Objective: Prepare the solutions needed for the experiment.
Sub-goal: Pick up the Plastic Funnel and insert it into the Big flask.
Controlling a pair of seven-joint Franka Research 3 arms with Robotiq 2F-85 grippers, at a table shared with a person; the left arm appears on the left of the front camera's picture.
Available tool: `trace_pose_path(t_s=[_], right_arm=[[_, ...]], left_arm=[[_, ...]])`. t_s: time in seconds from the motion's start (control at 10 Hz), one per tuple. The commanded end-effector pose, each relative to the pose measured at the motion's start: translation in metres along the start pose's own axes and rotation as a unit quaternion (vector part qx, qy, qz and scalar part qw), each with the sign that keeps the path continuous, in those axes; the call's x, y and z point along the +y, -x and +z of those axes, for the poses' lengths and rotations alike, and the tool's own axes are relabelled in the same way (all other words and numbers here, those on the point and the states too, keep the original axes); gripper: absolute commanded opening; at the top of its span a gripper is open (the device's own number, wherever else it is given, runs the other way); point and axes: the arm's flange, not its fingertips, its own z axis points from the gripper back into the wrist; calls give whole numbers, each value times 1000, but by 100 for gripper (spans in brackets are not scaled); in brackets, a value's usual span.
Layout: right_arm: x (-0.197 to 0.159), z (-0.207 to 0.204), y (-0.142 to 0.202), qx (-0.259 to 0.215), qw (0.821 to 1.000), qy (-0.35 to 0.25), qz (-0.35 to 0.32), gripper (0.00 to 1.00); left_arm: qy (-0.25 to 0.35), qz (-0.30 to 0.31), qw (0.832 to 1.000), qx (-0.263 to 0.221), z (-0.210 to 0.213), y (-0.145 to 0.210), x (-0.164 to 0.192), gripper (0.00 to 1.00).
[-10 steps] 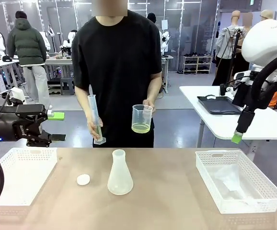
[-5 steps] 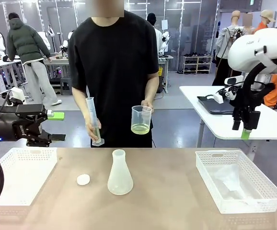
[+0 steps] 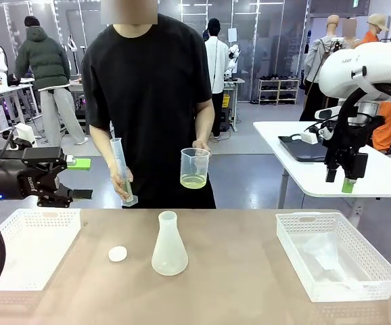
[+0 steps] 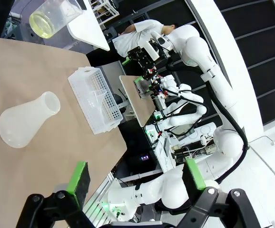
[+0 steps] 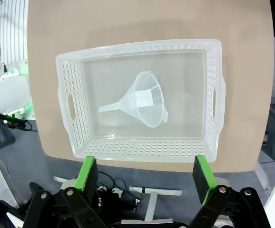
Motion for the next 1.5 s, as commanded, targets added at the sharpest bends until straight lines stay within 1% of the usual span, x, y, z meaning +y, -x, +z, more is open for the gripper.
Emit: trace_pose_path(t_s=[0.0,0.2,0.3,0.4,0.5,0.6,0.9,1.1,1.3,1.4], right_arm=[[5,-3,1,1,1000,2,-2,100],[0,0,0,0,1000,0,0,100],[-9,-10,-12,31,999,-14,-3,100],[-13,-21,-18,25,999,-26,20,100],[-15,-31,-22,29,998,-28,41,100],[-17,-42,-24,28,998,-30,46,100],[-21,-80,-26,24,997,-52,48,100],[-19,-105,-24,39,997,-60,40,100],[-17,-128,-21,29,996,-74,38,100],[-16,-138,-20,29,996,-73,48,100]], left_arm=[[10,10,1000,-7,-3,0,-3,100],[10,10,1000,-7,-3,0,-3,100],[10,10,1000,-7,-3,0,-3,100],[10,10,1000,-7,-3,0,-3,100],[10,10,1000,-7,-3,0,-3,100],[10,10,1000,-7,-3,0,-3,100],[10,10,1000,-7,-3,0,-3,100],[10,10,1000,-7,-3,0,-3,100],[10,10,1000,-7,-3,0,-3,100],[10,10,1000,-7,-3,0,-3,100]])
